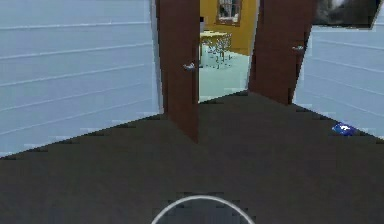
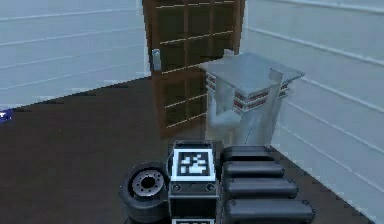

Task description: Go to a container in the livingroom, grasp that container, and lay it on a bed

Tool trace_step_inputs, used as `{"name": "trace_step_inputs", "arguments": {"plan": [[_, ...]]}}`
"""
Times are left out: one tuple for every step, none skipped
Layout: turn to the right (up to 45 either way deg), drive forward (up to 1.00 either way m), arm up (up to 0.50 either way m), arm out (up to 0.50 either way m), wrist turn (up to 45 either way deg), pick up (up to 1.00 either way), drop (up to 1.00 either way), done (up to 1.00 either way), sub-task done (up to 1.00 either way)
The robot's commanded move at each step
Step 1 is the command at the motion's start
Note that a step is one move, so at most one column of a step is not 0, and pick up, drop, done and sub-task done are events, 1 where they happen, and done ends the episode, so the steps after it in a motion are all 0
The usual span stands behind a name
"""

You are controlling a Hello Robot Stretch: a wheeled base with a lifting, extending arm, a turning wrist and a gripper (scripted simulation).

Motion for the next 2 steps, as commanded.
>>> {"name": "trace_step_inputs", "arguments": {"plan": [[0.0,0.15,0.00,0.00,0.0,0.00,0.00,0.00,0.00],[-30.0,0.00,0.00,0.00,0.0,0.00,0.00,0.00,0.00]]}}
